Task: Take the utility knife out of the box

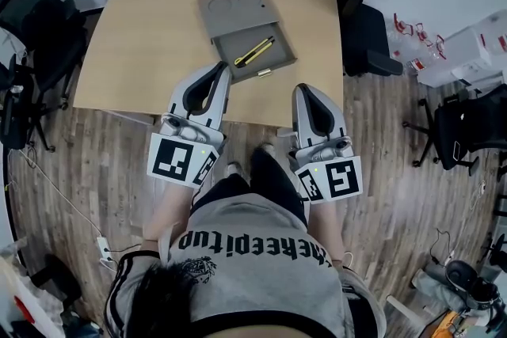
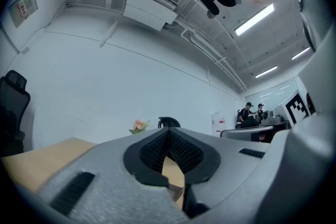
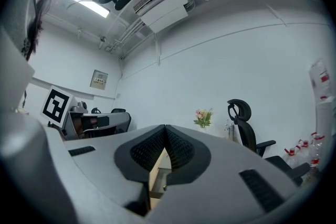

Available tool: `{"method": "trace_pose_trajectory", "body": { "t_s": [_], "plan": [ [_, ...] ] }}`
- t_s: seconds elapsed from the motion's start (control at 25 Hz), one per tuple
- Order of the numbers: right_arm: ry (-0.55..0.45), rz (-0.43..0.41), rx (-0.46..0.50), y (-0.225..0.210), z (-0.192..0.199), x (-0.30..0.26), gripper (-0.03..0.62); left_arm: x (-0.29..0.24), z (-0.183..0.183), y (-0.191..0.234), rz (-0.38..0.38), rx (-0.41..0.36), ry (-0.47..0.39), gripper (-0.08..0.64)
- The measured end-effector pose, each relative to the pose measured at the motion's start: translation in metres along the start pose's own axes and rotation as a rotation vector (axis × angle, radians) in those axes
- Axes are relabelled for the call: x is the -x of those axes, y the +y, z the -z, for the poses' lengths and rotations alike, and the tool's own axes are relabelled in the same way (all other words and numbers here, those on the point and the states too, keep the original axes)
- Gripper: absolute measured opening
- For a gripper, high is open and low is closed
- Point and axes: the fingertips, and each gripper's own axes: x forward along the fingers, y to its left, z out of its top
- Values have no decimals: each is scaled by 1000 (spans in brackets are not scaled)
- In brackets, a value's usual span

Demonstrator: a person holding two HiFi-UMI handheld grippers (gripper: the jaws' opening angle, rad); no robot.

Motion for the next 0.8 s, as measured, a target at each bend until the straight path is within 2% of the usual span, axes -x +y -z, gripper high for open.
{"method": "trace_pose_trajectory", "body": {
  "t_s": [0.44, 0.8],
  "plan": [
    [-1, -44, -5, -34, 1, -35, 6, -39, 9, 11, -36, -16, 15, 18],
    [-1, -117, 1, -67, 0, -80, 6, -80, 13, 30, -101, -29, 10, 18]
  ]
}}
